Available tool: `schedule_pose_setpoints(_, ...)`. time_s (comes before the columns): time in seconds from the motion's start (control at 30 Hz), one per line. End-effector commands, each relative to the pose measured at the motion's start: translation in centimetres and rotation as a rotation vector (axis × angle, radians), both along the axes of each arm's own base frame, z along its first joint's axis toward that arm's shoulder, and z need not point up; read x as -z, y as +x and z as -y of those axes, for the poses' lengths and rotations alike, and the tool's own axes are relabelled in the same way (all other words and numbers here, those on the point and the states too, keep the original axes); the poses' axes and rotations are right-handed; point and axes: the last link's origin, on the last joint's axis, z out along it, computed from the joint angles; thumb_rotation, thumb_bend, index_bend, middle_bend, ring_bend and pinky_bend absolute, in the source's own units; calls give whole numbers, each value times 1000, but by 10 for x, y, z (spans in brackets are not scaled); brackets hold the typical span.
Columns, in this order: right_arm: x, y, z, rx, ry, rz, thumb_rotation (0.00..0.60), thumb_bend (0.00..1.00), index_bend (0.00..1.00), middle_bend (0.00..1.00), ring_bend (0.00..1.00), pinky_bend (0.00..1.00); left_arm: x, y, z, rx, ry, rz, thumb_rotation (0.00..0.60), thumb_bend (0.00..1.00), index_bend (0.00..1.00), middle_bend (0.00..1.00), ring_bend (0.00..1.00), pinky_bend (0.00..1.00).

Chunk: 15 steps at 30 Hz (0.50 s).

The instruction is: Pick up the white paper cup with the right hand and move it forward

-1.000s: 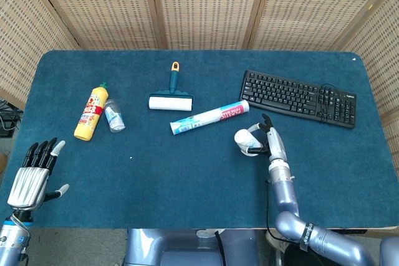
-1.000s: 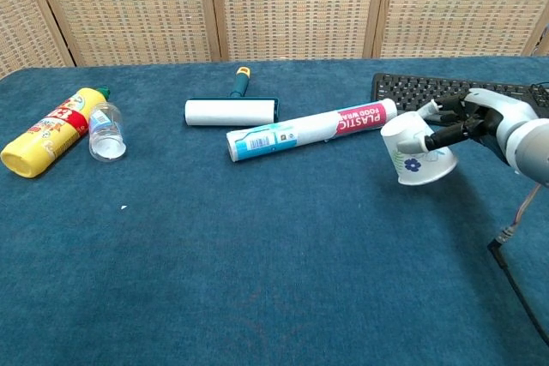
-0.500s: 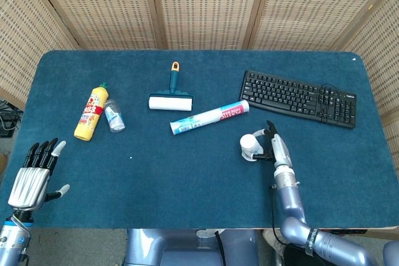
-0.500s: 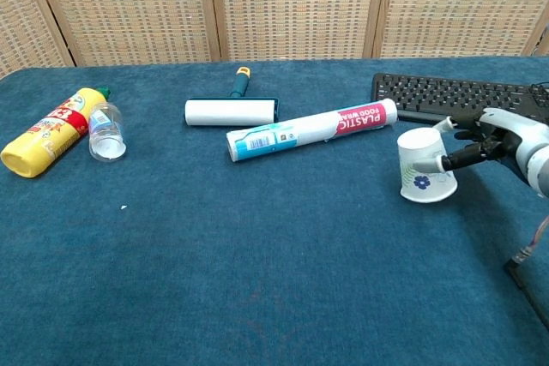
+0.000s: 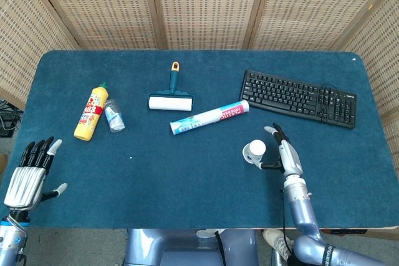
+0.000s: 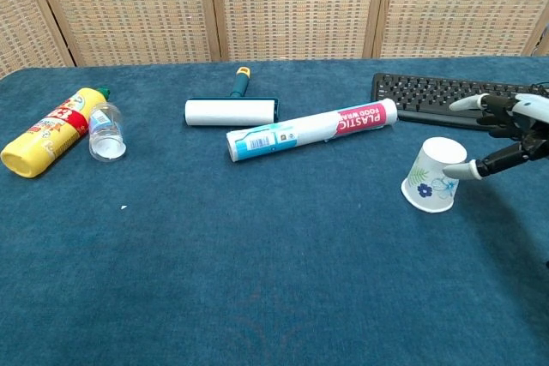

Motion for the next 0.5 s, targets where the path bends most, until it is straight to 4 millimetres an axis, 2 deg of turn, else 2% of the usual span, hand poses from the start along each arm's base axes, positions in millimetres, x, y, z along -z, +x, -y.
schedule_pose_setpoints(0.03, -22, -8, -18, -94, -15, -137, 600, 278, 162, 0, 0, 0, -2, -2, 0, -6, 7, -1, 600, 164, 0, 0, 0, 0)
schedule_pose_setpoints(0.17, -53, -27, -34, -229, -112, -465, 600, 259, 125, 0, 0, 0, -5, -4, -2, -20, 22, -4, 600, 161, 0, 0, 0, 0)
schedule_pose_setpoints(0.27, -72, -45, -48, -265, -186, -665, 600, 251, 71, 0, 0, 0, -7, -7, -3, -31, 31, -6, 600, 156, 0, 0, 0, 0)
schedule_pose_setpoints(0.37, -85, -64, -59, -259, -221, -821, 600, 249, 18, 0, 0, 0, -8, -8, -4, -35, 38, -11, 600, 155, 0, 0, 0, 0)
schedule_pose_setpoints(0.5, -93, -78, -72, -217, -231, -872, 600, 248, 0, 0, 0, 0, -9, -8, -3, -36, 46, -16, 600, 154, 0, 0, 0, 0)
